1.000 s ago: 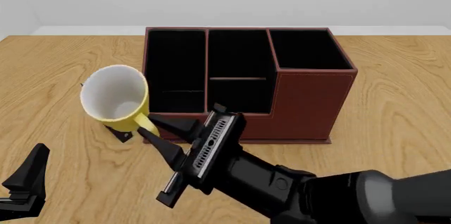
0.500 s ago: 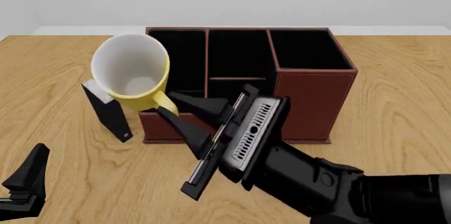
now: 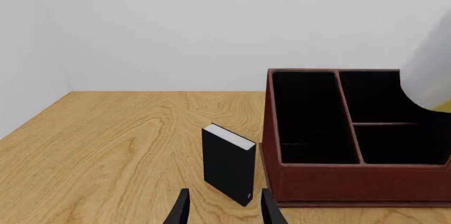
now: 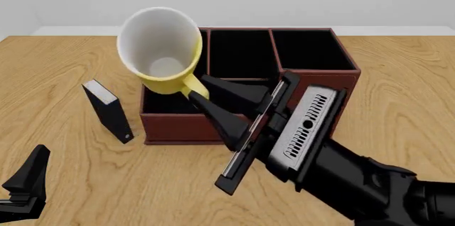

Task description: Pick up the yellow and white mug and place it to the right of the caddy.

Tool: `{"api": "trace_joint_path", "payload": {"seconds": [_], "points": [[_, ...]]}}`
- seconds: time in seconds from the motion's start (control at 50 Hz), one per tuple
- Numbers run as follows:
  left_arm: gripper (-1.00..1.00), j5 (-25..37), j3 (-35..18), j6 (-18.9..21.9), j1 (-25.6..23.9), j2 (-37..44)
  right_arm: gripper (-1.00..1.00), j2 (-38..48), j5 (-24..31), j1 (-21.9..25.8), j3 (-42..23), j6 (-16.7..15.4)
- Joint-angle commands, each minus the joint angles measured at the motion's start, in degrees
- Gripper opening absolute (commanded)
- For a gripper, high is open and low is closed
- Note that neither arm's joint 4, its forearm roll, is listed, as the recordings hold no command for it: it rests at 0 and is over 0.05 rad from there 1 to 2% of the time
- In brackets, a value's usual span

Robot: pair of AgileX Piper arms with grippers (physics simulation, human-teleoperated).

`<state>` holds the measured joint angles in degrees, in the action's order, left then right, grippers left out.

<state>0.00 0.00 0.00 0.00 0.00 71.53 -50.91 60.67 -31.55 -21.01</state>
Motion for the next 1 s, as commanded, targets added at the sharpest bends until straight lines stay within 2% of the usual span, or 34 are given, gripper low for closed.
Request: {"api": "trace_joint_path", "payload": {"seconds": [0.02, 0.34, 0.58, 1.0], "points": [[1.0, 0.0, 0.0, 0.0, 0.0, 0.0, -1.0, -4.0, 1.8, -0.8, 0.8, -0.6], [1.0, 0.0, 0.0, 0.0, 0.0, 0.0, -1.0, -7.2, 3.2, -2.3, 2.4, -2.1], [1.0, 0.0, 0.0, 0.0, 0.0, 0.0, -1.0, -11.1, 5.4, -5.1, 3.6, -2.9], [1.0, 0.0, 0.0, 0.0, 0.0, 0.0, -1.0, -15.5, 7.5, -8.2, 5.6, -2.8]]}}
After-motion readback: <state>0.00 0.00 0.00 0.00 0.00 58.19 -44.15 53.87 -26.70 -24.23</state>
